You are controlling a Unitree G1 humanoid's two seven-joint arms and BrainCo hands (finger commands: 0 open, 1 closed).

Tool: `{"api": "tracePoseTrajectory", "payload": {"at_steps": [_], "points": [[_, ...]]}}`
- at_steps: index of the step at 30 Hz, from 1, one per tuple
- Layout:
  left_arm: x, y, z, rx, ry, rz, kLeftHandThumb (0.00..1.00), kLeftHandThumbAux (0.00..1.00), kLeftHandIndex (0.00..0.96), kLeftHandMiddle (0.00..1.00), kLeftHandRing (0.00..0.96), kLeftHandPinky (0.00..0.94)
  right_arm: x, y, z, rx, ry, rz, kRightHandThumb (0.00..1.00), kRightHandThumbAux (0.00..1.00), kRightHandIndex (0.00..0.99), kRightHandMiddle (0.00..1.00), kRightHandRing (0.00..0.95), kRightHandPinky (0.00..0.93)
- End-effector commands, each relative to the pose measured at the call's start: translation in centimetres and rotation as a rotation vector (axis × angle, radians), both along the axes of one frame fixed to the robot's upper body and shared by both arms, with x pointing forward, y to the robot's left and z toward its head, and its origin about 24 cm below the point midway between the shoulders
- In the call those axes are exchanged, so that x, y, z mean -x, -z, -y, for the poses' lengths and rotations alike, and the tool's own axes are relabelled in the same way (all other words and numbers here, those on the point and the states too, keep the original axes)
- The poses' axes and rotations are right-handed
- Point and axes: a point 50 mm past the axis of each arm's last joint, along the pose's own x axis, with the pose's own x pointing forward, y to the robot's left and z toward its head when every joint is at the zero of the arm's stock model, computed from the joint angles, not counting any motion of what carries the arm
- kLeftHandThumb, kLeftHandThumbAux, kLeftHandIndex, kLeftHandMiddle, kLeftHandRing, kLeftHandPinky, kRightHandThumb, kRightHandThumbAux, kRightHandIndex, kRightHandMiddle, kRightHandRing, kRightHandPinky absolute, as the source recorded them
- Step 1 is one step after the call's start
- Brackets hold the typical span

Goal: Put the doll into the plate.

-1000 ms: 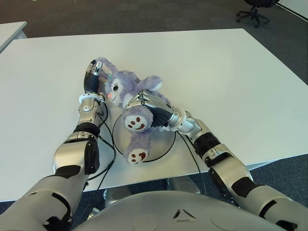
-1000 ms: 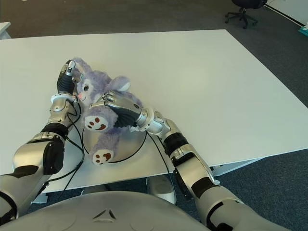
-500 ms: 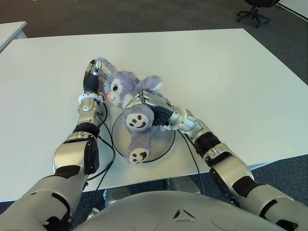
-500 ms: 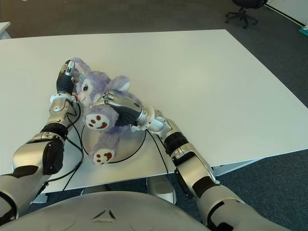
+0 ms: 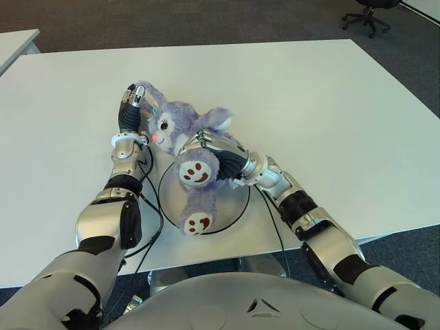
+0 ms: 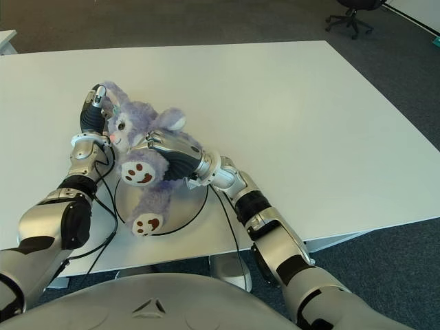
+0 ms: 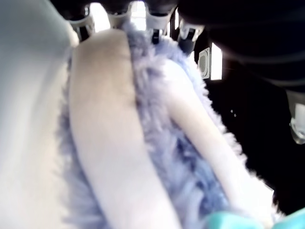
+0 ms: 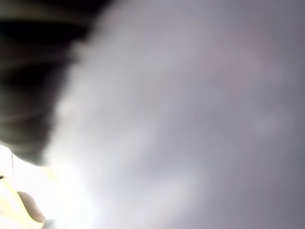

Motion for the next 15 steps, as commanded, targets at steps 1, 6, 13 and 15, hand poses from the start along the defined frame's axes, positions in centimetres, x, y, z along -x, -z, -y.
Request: {"api": "tracePoseTrajectory", "payload": {"at_steps": [1, 6, 13, 15], "points": [[3.07, 4.91, 1.17, 0.054, 0.003, -0.205, 0.000, 0.379, 0.000, 0.101, 0.048, 0.000, 1.84, 5.49, 1.34, 0.126, 0.065, -0.237, 0.701, 0.709, 0.438, 0.778, 0.773, 0.777], [3.09, 4.92, 1.18, 0.055, 0.004, -0.204, 0.000, 0.377, 0.000, 0.096, 0.043, 0.000, 1.90, 5.42, 1.35, 0.131, 0.066, -0.238, 0.700, 0.709, 0.437, 0.770, 0.767, 0.779], [3.15, 4.97, 1.17, 0.057, 0.004, -0.204, 0.000, 0.376, 0.000, 0.099, 0.047, 0.000, 1.98, 5.32, 1.35, 0.140, 0.065, -0.238, 0.701, 0.711, 0.436, 0.765, 0.768, 0.780], [3.17, 4.98, 1.16, 0.058, 0.004, -0.204, 0.000, 0.376, 0.000, 0.099, 0.047, 0.000, 1.98, 5.28, 1.33, 0.144, 0.065, -0.236, 0.701, 0.711, 0.436, 0.764, 0.768, 0.780]]}}
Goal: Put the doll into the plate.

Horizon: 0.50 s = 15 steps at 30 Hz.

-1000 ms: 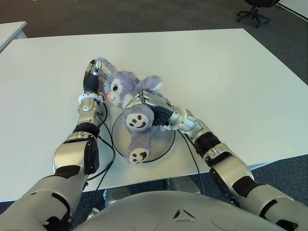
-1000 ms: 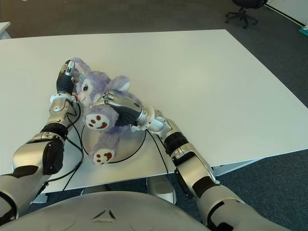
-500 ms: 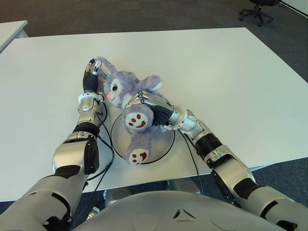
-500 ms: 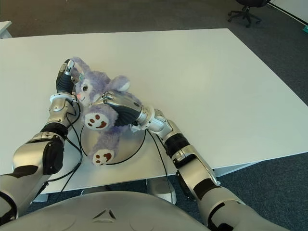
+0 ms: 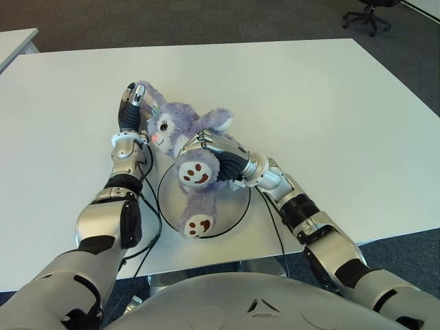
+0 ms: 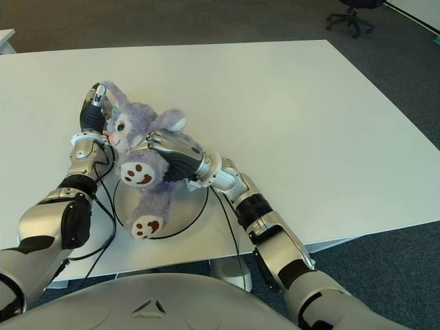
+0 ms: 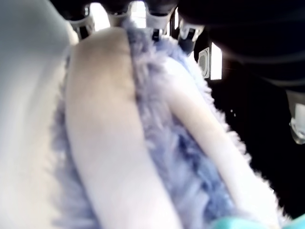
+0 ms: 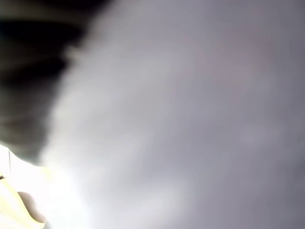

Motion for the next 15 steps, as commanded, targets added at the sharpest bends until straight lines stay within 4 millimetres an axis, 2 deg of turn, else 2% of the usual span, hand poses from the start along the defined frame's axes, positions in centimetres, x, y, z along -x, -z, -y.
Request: {"api": "tracePoseTrajectory", "payload": {"at_steps": [1, 14, 15], "points": [[3.24, 5.11, 1.12, 0.059, 0.004, -0.211, 0.000, 0.378, 0.000, 0.101, 0.049, 0.000, 1.68, 5.38, 1.20, 0.133, 0.059, -0.228, 0.701, 0.711, 0.436, 0.761, 0.767, 0.781], [3.32, 5.16, 1.03, 0.051, 0.006, -0.213, 0.000, 0.385, 0.000, 0.111, 0.050, 0.000, 1.64, 5.25, 1.17, 0.152, 0.071, -0.199, 0.701, 0.713, 0.433, 0.758, 0.770, 0.792], [3.32, 5.16, 1.02, 0.051, 0.006, -0.214, 0.000, 0.384, 0.000, 0.107, 0.047, 0.000, 1.61, 5.25, 1.15, 0.151, 0.072, -0.199, 0.702, 0.712, 0.433, 0.751, 0.762, 0.772]]}}
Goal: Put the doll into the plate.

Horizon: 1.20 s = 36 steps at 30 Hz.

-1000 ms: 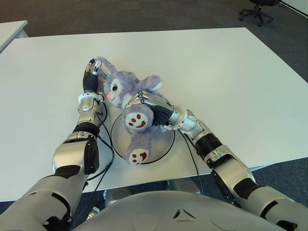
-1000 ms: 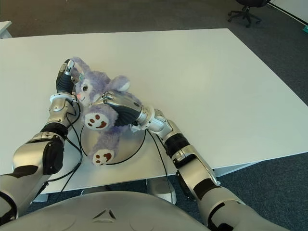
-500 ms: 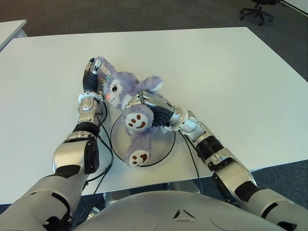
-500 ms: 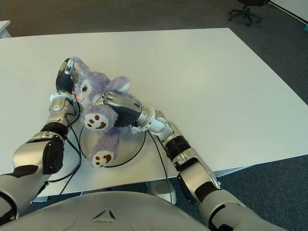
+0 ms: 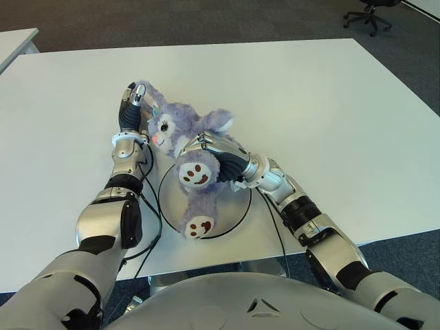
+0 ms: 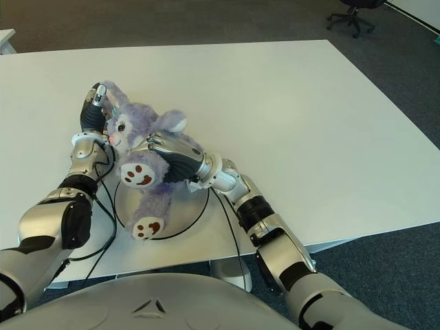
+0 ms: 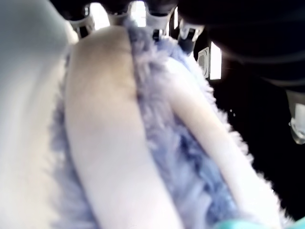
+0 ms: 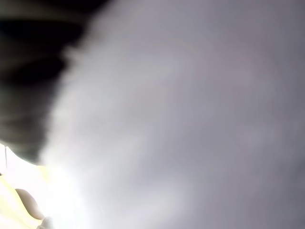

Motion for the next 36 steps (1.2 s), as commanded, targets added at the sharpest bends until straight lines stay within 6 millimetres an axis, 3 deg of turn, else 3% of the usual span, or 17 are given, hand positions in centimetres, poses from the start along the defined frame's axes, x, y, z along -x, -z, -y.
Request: {"api": "tracePoseTrajectory", "payload": {"at_steps": [1, 23, 29, 31, 32, 34, 36], "points": [[3.31, 5.13, 0.93, 0.050, 0.005, -0.214, 0.000, 0.383, 0.000, 0.106, 0.046, 0.000, 1.38, 5.08, 1.14, 0.123, 0.066, -0.200, 0.702, 0.712, 0.433, 0.749, 0.760, 0.767], [3.35, 5.17, 0.85, 0.048, 0.006, -0.218, 0.000, 0.381, 0.000, 0.106, 0.048, 0.000, 1.60, 5.11, 1.03, 0.101, 0.061, -0.203, 0.684, 0.712, 0.429, 0.730, 0.716, 0.718], [3.38, 5.20, 0.85, 0.045, 0.005, -0.221, 0.000, 0.382, 0.000, 0.106, 0.052, 0.000, 1.62, 5.24, 1.07, 0.071, 0.082, -0.215, 0.681, 0.713, 0.421, 0.686, 0.666, 0.647], [3.40, 5.23, 0.85, 0.045, 0.004, -0.222, 0.000, 0.383, 0.000, 0.106, 0.053, 0.000, 1.64, 5.33, 1.11, 0.060, 0.093, -0.215, 0.678, 0.716, 0.414, 0.534, 0.506, 0.474], [3.40, 5.24, 0.85, 0.045, 0.004, -0.222, 0.000, 0.385, 0.000, 0.106, 0.054, 0.000, 1.63, 5.38, 1.12, 0.056, 0.097, -0.214, 0.422, 0.537, 0.311, 0.417, 0.371, 0.333], [3.41, 5.24, 0.85, 0.046, 0.004, -0.223, 0.000, 0.386, 0.000, 0.104, 0.051, 0.000, 1.63, 5.41, 1.11, 0.055, 0.102, -0.208, 0.359, 0.476, 0.251, 0.319, 0.280, 0.248], [3.42, 5.25, 0.86, 0.046, 0.004, -0.223, 0.000, 0.386, 0.000, 0.103, 0.050, 0.000, 1.65, 5.42, 1.11, 0.054, 0.104, -0.204, 0.354, 0.466, 0.238, 0.295, 0.259, 0.228]]}}
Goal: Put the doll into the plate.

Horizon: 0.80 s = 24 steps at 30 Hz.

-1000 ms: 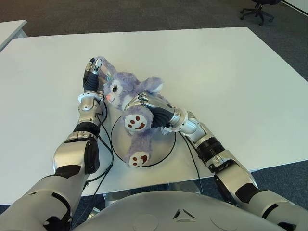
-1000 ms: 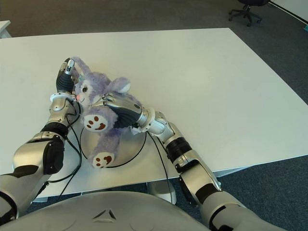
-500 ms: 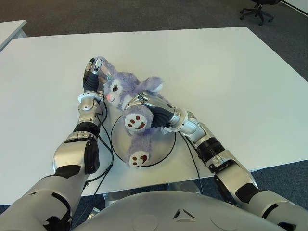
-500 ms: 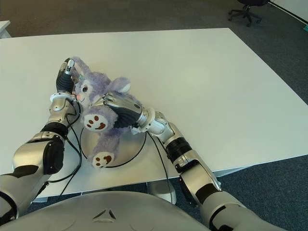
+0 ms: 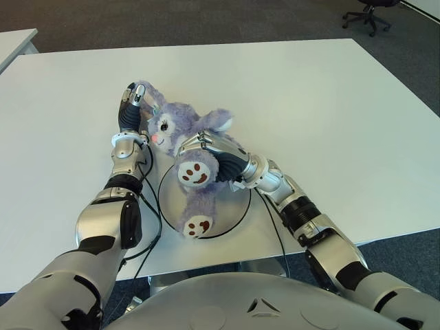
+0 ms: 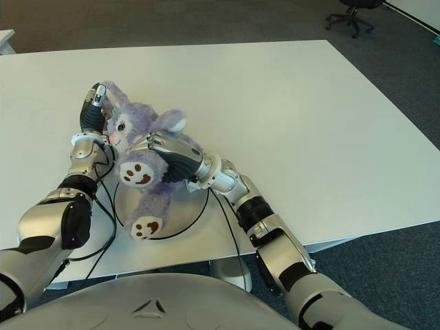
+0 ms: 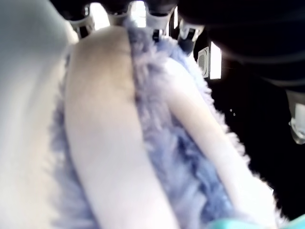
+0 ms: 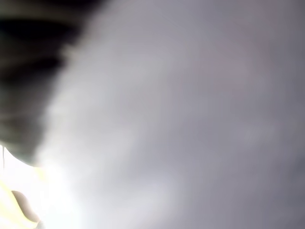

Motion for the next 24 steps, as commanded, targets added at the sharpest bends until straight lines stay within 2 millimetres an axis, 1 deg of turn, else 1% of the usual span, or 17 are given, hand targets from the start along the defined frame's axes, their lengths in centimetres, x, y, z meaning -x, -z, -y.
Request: {"api": "tracePoseTrajectory", "payload": {"at_steps": [1, 2, 3, 6, 7, 9, 11, 12, 19, 24], "points": [[3.36, 5.23, 0.98, 0.049, 0.005, -0.223, 0.000, 0.386, 0.000, 0.103, 0.050, 0.000, 1.68, 5.49, 1.16, 0.102, 0.063, -0.204, 0.354, 0.465, 0.237, 0.294, 0.258, 0.227], [3.36, 5.23, 0.99, 0.048, 0.005, -0.224, 0.000, 0.384, 0.000, 0.093, 0.036, 0.000, 1.65, 5.49, 1.14, 0.104, 0.064, -0.198, 0.374, 0.437, 0.153, 0.170, 0.145, 0.117], [3.35, 5.24, 0.99, 0.049, 0.004, -0.225, 0.000, 0.384, 0.000, 0.089, 0.030, 0.000, 1.62, 5.42, 1.11, 0.107, 0.065, -0.190, 0.379, 0.424, 0.114, 0.116, 0.092, 0.062], [3.33, 5.23, 0.99, 0.050, 0.004, -0.226, 0.000, 0.384, 0.000, 0.085, 0.025, 0.000, 1.58, 5.34, 1.06, 0.109, 0.074, -0.180, 0.374, 0.409, 0.067, 0.060, 0.039, 0.007], [3.33, 5.24, 1.00, 0.050, 0.004, -0.226, 0.000, 0.384, 0.000, 0.085, 0.024, 0.000, 1.57, 5.34, 1.05, 0.108, 0.078, -0.178, 0.372, 0.407, 0.063, 0.055, 0.035, 0.003], [3.35, 5.25, 1.06, 0.051, 0.004, -0.224, 0.000, 0.384, 0.000, 0.083, 0.023, 0.000, 1.54, 5.24, 1.03, 0.106, 0.087, -0.172, 0.344, 0.391, 0.009, 0.008, 0.004, 0.000], [3.36, 5.26, 1.05, 0.055, 0.005, -0.223, 0.000, 0.384, 0.000, 0.083, 0.023, 0.000, 1.53, 5.20, 1.02, 0.108, 0.091, -0.168, 0.338, 0.388, 0.001, 0.000, 0.000, 0.000], [3.37, 5.26, 1.03, 0.057, 0.005, -0.223, 0.000, 0.382, 0.000, 0.085, 0.027, 0.000, 1.52, 5.21, 1.02, 0.111, 0.092, -0.166, 0.313, 0.375, 0.000, 0.000, 0.000, 0.000], [3.44, 5.30, 0.93, 0.083, 0.011, -0.216, 0.000, 0.385, 0.000, 0.084, 0.030, 0.000, 1.43, 5.23, 0.96, 0.138, 0.096, -0.162, 0.241, 0.338, 0.000, 0.000, 0.000, 0.000], [3.49, 5.34, 0.90, 0.089, 0.018, -0.214, 0.000, 0.384, 0.000, 0.081, 0.024, 0.000, 1.37, 5.20, 0.96, 0.153, 0.110, -0.151, 0.211, 0.312, 0.000, 0.000, 0.000, 0.000]]}}
